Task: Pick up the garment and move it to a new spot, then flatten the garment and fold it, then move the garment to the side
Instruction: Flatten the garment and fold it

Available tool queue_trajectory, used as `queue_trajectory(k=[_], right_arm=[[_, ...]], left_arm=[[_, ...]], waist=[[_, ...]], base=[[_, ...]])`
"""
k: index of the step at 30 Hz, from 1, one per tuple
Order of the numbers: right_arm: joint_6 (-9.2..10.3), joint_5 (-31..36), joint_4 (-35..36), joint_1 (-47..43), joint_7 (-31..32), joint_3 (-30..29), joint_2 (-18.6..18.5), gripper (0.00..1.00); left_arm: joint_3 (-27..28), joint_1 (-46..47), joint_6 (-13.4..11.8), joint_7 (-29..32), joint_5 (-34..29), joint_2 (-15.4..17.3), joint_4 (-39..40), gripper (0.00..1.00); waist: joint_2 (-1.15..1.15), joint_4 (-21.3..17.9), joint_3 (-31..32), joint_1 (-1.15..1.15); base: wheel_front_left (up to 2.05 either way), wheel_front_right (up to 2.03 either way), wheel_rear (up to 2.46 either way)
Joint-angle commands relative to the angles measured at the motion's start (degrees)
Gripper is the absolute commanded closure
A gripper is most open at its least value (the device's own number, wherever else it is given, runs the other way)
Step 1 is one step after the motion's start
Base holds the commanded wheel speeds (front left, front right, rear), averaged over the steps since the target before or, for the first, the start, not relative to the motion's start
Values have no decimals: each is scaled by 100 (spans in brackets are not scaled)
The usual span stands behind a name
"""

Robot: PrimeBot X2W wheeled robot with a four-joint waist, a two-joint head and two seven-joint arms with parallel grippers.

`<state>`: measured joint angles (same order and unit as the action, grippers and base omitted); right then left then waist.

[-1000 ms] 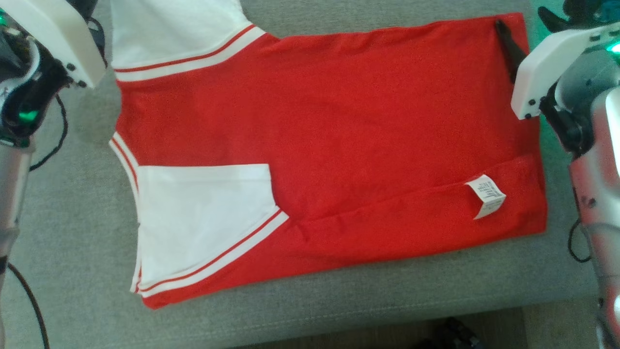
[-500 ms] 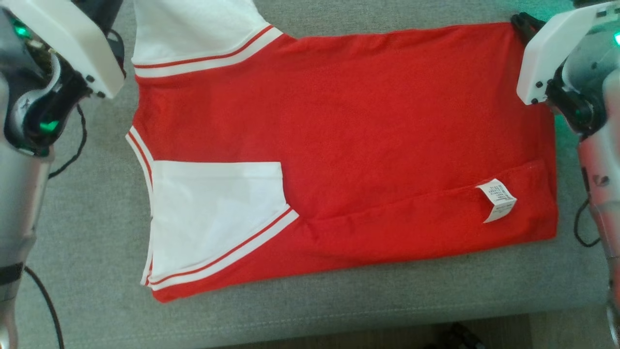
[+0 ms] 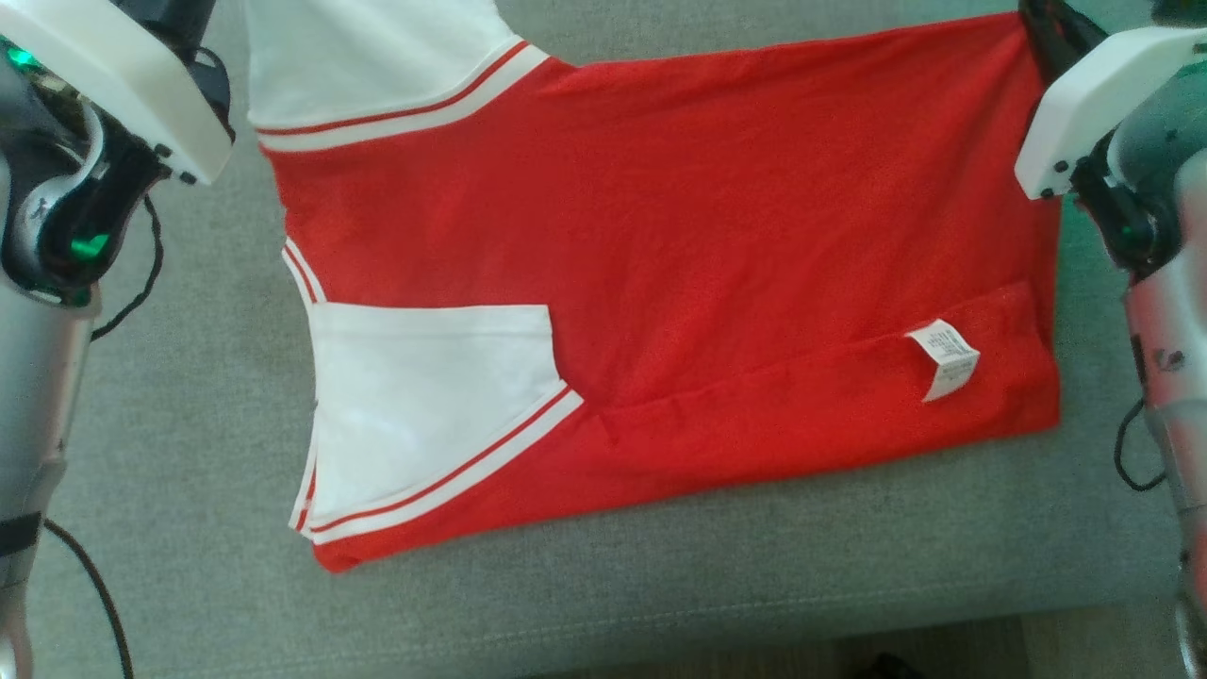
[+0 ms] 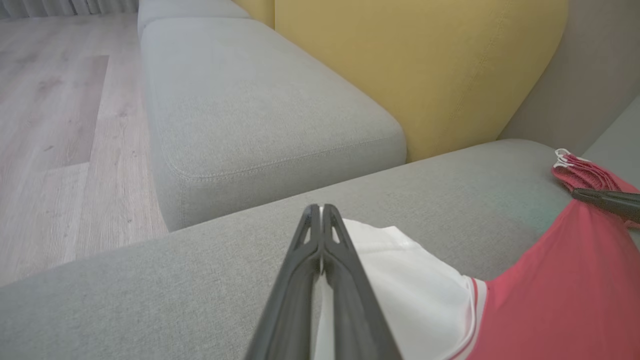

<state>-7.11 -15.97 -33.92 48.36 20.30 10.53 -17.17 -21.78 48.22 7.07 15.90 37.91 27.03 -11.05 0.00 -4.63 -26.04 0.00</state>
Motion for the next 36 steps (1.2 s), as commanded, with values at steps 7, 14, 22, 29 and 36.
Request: queue_trajectory(k=[7,14,22,29,36], right_arm=[[-37,-190,557,-582,-419,229,30,100],[-37,-290,1265,-1808,-772,15,1,100],[-37,-190,2018,-3125,-794,-592,278,100],[-37,-6,2215,-3551,-723,-870,436,100],[-37,112,2334,-3810,-799,-1125,617,0]], left_arm=[[304,-470,-52,-344,63,284,649,100],[446,-2196,-423,-779,161,409,1861,100],[489,-4245,-930,-1420,399,101,2672,100],[236,-4886,-933,-1840,574,-365,2342,100],[-17,-4998,-818,-2184,535,-691,1749,0]], waist=[[0,-39,500,0],[0,-3,897,0],[0,92,1216,0],[0,183,1299,0],[0,204,1346,0]], base=[[0,0,0],[0,0,0],[0,0,0],[0,0,0],[0,0,0]])
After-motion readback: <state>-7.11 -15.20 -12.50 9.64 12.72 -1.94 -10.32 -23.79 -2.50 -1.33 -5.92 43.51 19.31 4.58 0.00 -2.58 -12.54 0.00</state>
